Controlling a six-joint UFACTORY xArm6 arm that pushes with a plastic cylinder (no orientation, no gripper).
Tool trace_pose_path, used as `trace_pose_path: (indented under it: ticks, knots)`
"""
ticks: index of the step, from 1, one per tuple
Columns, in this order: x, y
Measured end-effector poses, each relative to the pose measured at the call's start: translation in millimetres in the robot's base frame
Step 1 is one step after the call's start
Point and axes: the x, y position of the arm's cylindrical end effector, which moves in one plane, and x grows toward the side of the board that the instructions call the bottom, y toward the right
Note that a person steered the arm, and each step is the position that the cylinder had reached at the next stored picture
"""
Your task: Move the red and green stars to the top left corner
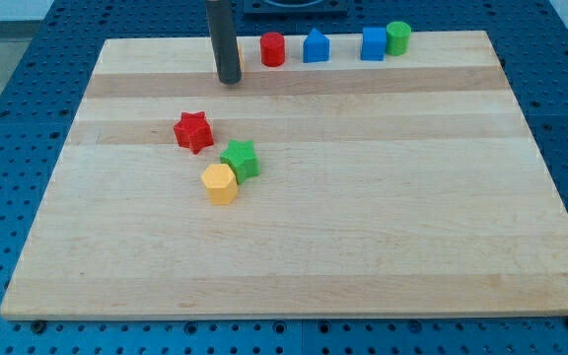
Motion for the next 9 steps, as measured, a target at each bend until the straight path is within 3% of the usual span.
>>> trace_pose_path:
  ticks: [2, 3, 4, 5, 6, 9]
  knots:
    - [-12.6, -0.1]
    - [23.1, 38.9]
    - [92.8, 94.1]
    - [184.7, 111.3]
    - [216.7, 105.9]
    - [175.9, 0.8]
